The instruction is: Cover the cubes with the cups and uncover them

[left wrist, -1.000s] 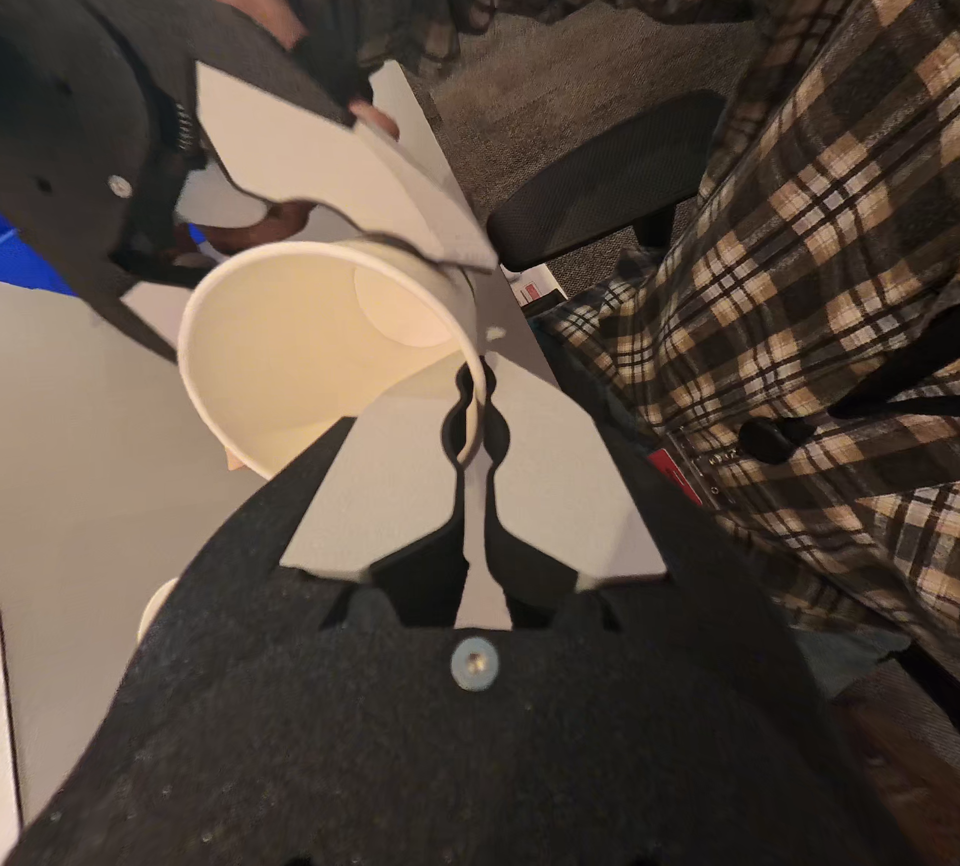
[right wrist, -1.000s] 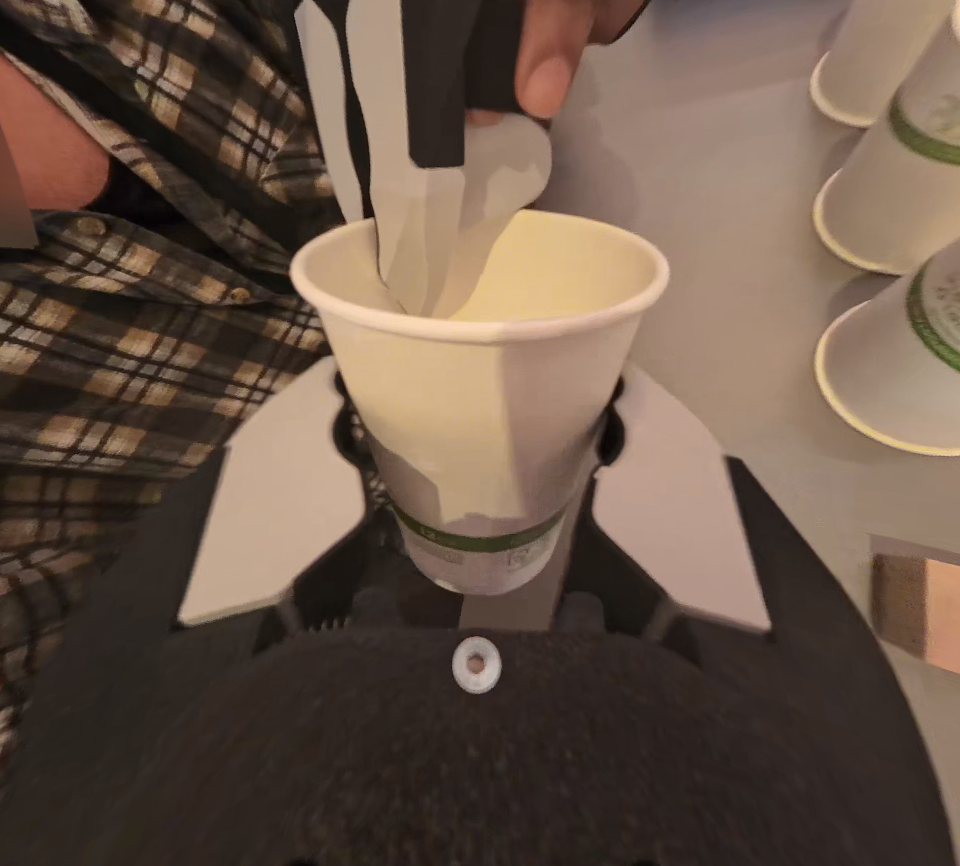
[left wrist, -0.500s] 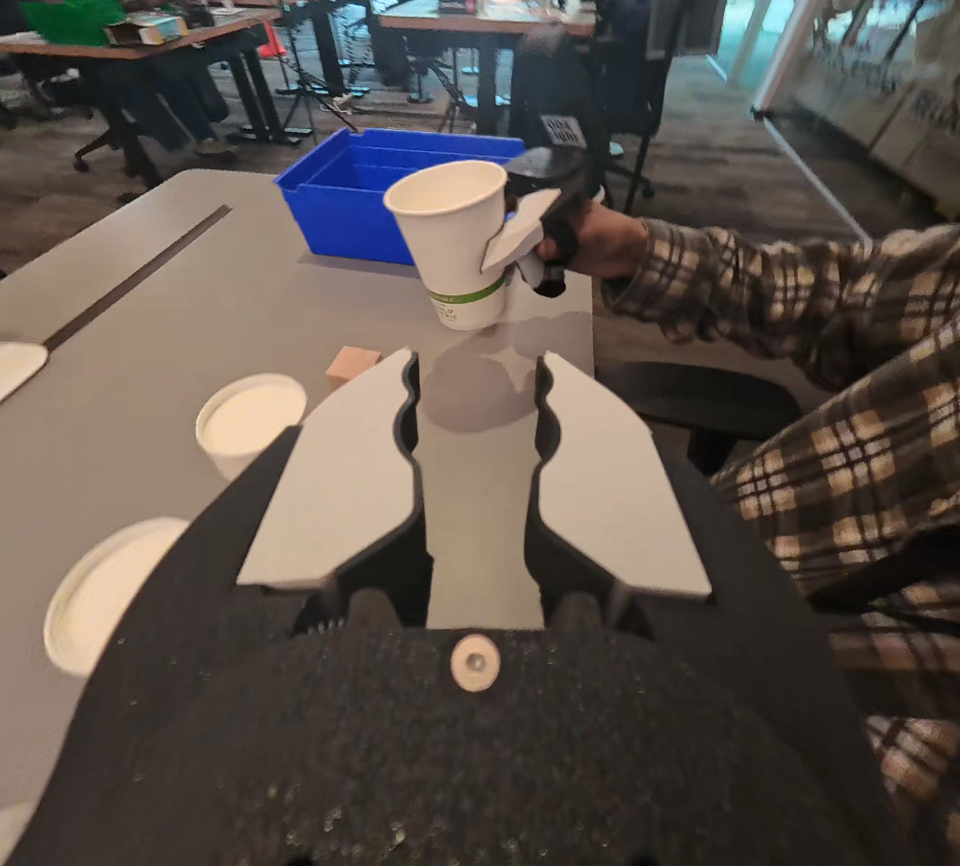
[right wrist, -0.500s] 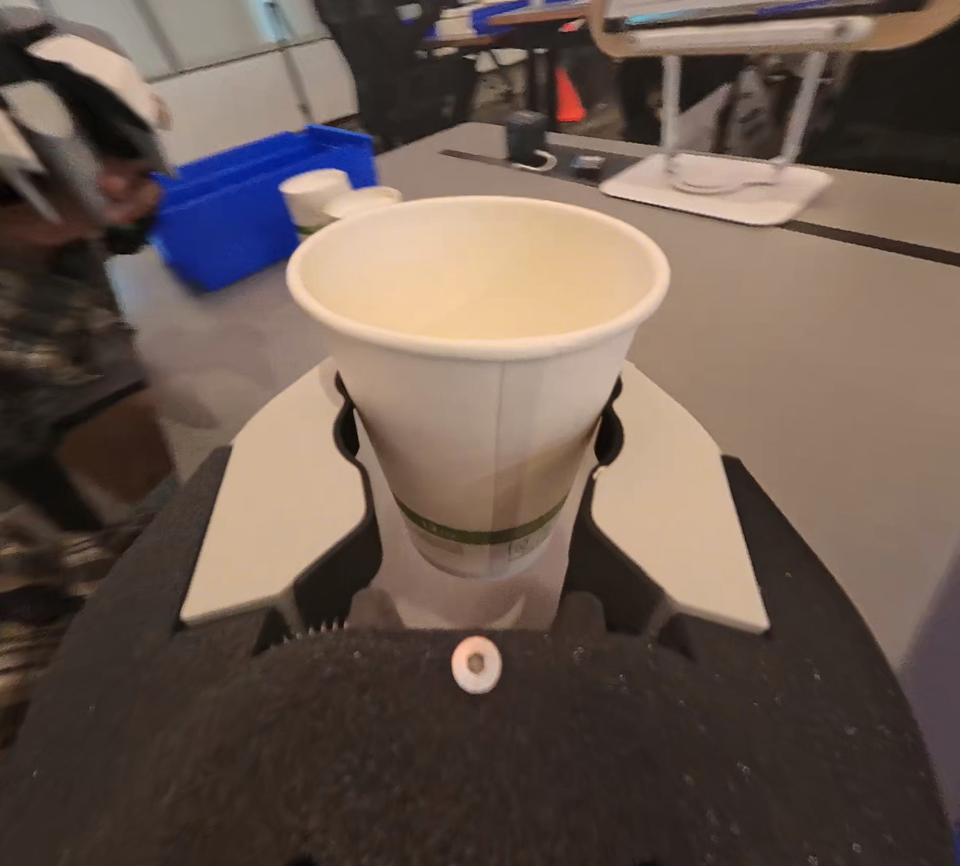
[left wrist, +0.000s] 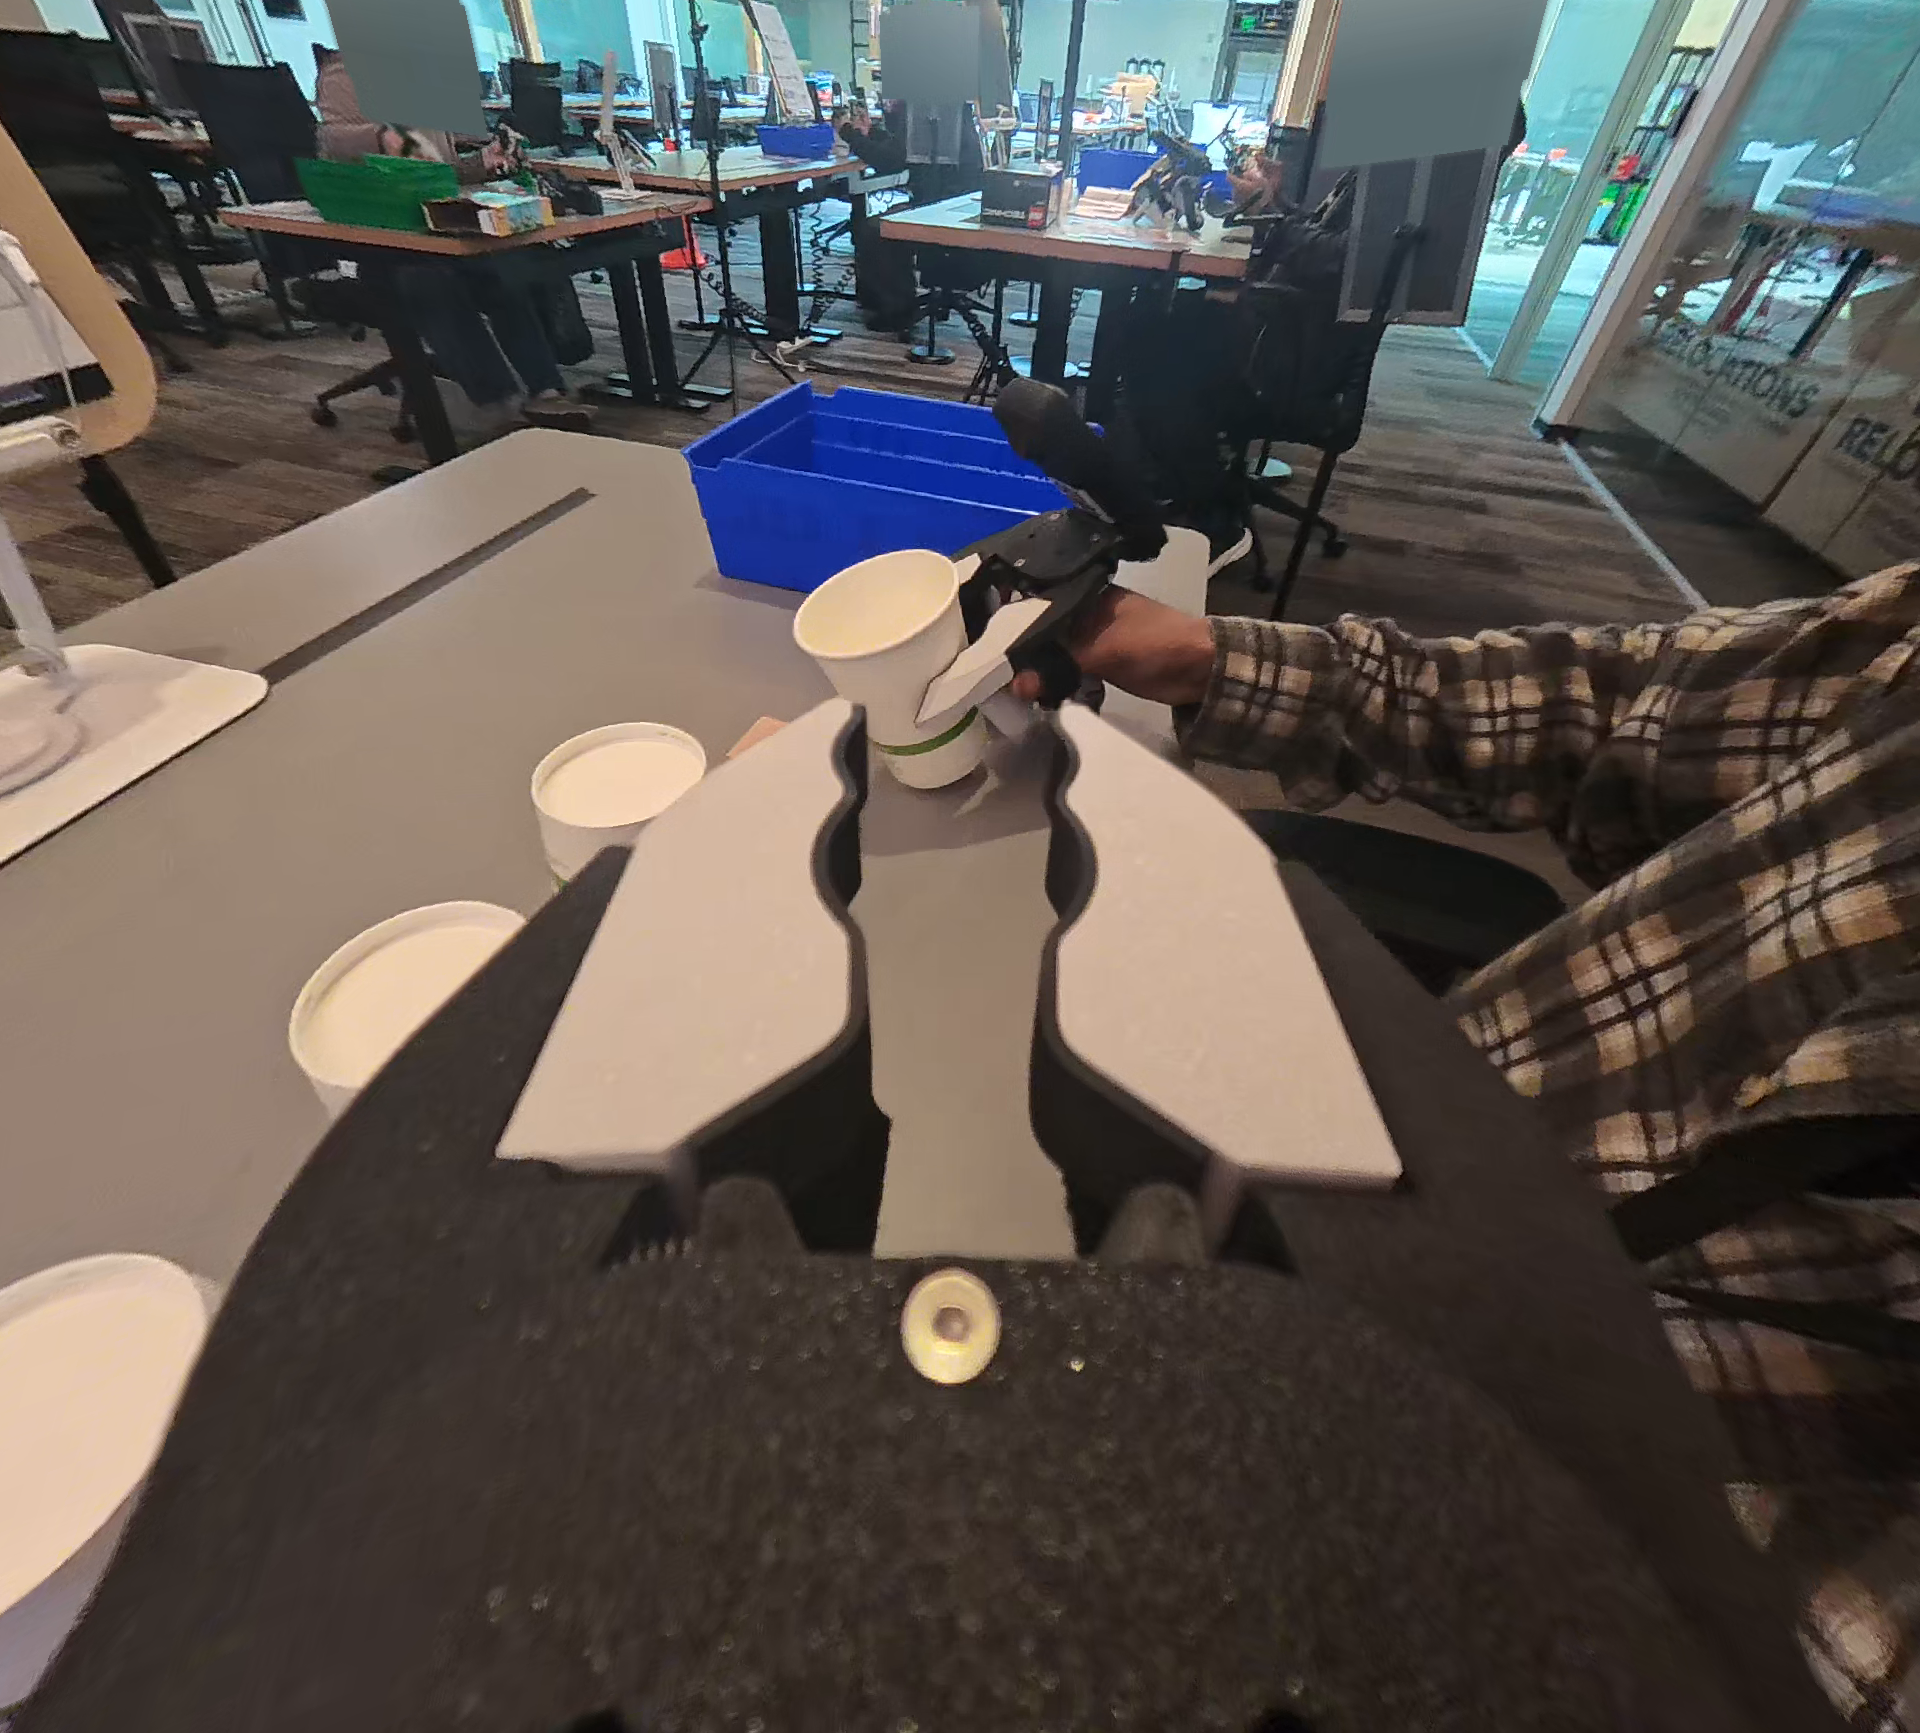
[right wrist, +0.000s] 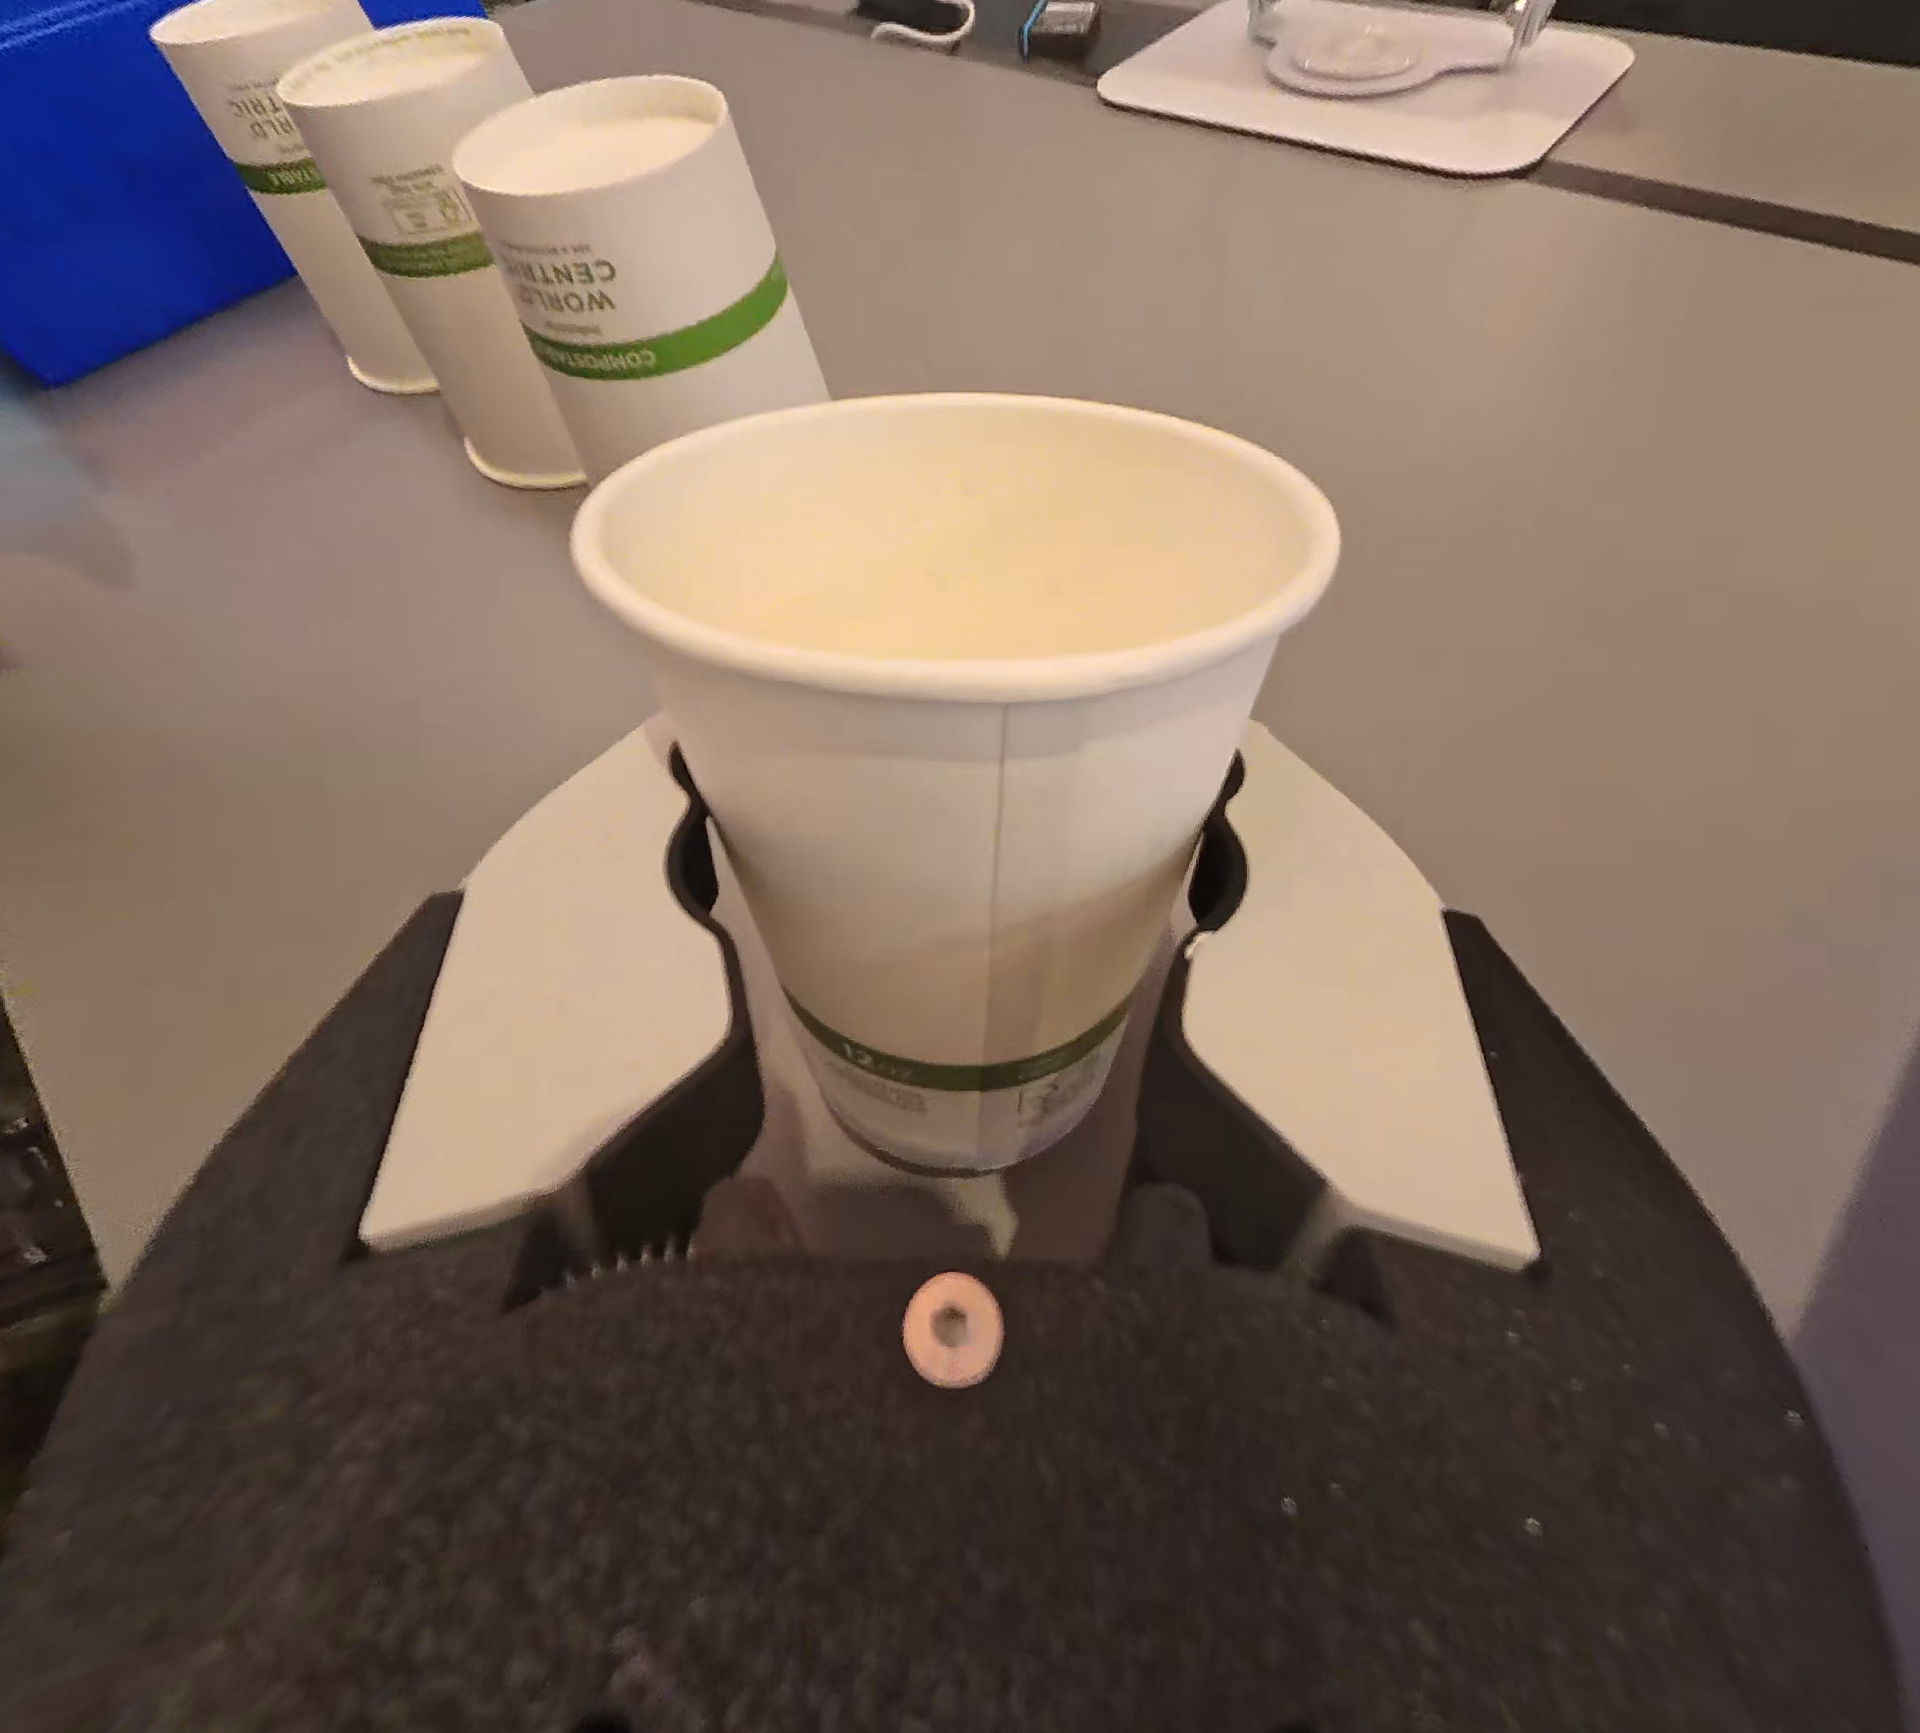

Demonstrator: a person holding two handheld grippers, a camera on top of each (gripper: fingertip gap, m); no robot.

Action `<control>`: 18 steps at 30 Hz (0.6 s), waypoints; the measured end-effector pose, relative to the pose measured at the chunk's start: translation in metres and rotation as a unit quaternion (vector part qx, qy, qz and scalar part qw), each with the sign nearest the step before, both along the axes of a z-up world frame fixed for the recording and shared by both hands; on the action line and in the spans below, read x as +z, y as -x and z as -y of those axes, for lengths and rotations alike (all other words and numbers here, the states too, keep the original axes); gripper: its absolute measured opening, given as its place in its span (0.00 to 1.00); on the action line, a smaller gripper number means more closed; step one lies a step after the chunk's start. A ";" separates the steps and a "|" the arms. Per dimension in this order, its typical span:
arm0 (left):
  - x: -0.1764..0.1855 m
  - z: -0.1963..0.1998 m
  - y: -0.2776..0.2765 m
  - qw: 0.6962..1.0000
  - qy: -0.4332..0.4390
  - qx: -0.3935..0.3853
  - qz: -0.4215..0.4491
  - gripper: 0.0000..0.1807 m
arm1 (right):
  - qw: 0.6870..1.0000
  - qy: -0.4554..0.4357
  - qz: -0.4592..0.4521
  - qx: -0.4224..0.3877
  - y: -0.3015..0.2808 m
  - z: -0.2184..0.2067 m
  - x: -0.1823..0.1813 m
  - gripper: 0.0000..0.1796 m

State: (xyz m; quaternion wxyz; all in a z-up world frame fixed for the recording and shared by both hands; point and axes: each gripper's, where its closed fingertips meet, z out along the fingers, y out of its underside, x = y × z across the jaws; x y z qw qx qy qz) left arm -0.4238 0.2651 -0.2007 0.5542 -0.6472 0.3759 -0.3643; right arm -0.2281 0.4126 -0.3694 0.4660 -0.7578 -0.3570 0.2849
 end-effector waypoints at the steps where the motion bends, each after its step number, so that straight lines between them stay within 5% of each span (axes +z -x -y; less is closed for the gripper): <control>1: 0.000 0.001 0.000 1.000 -0.003 0.000 -0.004 0.17 | 1.000 0.001 0.004 0.002 -0.001 0.001 0.000 0.50; 10: 0.001 0.002 -0.001 1.000 -0.007 0.000 -0.006 0.17 | 0.998 0.029 0.056 0.027 -0.018 0.020 -0.018 0.51; 18: 0.005 0.005 0.004 1.000 -0.015 0.007 -0.007 0.17 | 0.990 0.036 0.132 0.029 -0.035 0.038 -0.018 0.81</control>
